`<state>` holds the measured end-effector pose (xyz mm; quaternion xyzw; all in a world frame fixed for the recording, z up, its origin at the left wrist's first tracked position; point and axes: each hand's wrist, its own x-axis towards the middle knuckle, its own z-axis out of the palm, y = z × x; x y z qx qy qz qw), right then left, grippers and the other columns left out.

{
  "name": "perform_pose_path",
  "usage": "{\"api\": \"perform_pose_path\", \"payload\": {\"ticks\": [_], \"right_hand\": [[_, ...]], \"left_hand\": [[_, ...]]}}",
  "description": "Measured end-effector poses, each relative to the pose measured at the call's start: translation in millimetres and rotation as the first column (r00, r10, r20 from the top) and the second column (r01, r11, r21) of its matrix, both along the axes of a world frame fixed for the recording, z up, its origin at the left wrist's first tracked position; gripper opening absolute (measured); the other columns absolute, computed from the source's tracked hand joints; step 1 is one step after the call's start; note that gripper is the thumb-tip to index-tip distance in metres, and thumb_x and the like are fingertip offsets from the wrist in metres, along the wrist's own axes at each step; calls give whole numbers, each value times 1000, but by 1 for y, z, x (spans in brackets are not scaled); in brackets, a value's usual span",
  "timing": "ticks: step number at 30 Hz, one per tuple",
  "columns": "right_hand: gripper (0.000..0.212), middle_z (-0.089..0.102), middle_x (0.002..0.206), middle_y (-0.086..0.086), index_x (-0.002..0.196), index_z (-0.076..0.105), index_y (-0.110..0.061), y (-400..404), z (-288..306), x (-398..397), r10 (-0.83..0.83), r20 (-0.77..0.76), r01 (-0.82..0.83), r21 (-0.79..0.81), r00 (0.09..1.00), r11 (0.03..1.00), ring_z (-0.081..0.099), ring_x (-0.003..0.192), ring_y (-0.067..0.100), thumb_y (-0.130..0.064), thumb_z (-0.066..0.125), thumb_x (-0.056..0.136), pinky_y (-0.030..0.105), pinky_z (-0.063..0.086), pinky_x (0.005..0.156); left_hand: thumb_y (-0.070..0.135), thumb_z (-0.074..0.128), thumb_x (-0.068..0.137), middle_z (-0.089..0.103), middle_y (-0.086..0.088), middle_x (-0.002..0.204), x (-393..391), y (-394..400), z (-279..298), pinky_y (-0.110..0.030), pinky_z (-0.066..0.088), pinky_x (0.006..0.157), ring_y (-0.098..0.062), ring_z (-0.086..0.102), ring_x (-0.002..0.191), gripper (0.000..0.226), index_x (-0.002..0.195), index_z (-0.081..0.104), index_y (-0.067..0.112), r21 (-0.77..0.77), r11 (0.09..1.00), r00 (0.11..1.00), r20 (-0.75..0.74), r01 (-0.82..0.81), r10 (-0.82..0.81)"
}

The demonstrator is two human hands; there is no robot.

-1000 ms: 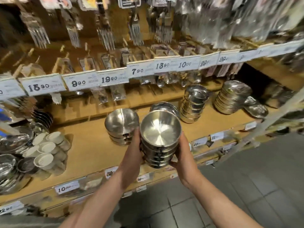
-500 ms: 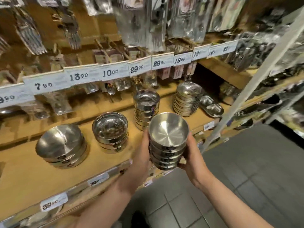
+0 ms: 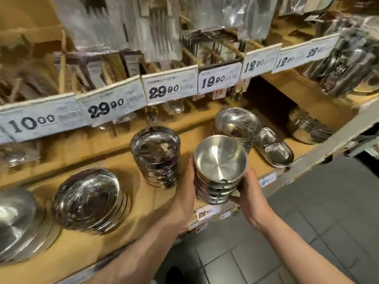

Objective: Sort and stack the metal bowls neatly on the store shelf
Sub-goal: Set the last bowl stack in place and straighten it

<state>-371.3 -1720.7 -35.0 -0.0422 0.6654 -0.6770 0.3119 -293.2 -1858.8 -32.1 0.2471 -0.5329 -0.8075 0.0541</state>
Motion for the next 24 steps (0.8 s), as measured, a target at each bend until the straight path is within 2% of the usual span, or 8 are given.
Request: {"api": "perform_pose_path", "payload": {"ticks": [2,4,6,8,12,14,19,24], "right_hand": [[49,63,135,-21,133,57,-50,-2,-5,-16,16,-7,-16,-14,1000,1000,53,132,7,-72,31,98,48,52,97],[51,63,137,-20,135,57,-48,-4,-13,-28,22,39,-20,-39,999,999,52,134,7,-71,34,96,47,49,101],[56,61,140,-21,141,54,-45,-5,-21,-37,52,80,-47,-67,995,997,52,134,5,-71,37,94,43,48,103],[57,61,141,-19,143,54,-41,-6,-29,-42,98,73,-91,-93,992,991,53,134,4,-66,38,94,40,47,105],[49,62,143,-7,145,54,-29,-8,-39,-52,167,87,-154,-145,982,977,56,133,9,-52,33,107,47,43,113],[46,64,140,-10,141,58,-36,-9,-41,-57,192,73,-179,-153,979,972,58,130,7,-54,35,106,47,42,112],[45,63,138,-21,133,59,-53,-6,-44,-62,268,64,-254,-162,961,953,58,126,-3,-70,41,96,45,44,109],[42,65,134,-24,129,60,-55,-4,-46,-61,260,74,-248,-143,963,958,59,123,-5,-70,39,96,54,40,114]], "left_hand": [[83,42,83,71,28,119,-15,0,-9,-24,51,89,9,64,111,43,111,68,63,4,996,996,10,-85,85],[82,45,82,66,25,129,-25,3,-18,-23,49,92,4,60,121,51,125,61,60,3,990,990,8,-143,143],[81,44,86,70,27,123,-28,4,-26,-19,50,85,8,63,115,42,117,65,62,-2,984,984,14,-176,176],[78,41,90,68,27,126,-28,5,-31,-22,48,88,11,62,113,40,119,64,63,-21,981,981,14,-194,194],[71,37,94,70,19,127,-26,12,-39,-21,52,87,1,64,118,42,118,68,56,0,965,965,21,-262,262],[70,35,97,71,19,125,-29,15,-40,-25,51,92,1,65,117,42,117,69,55,-6,959,959,19,-284,284],[74,36,97,65,15,137,-27,17,-46,-45,42,114,-1,60,125,51,136,57,50,-52,950,950,29,-308,310],[60,31,106,63,16,140,-27,22,-44,-42,42,114,-4,56,131,39,134,57,53,-97,938,942,9,-333,336]]}}
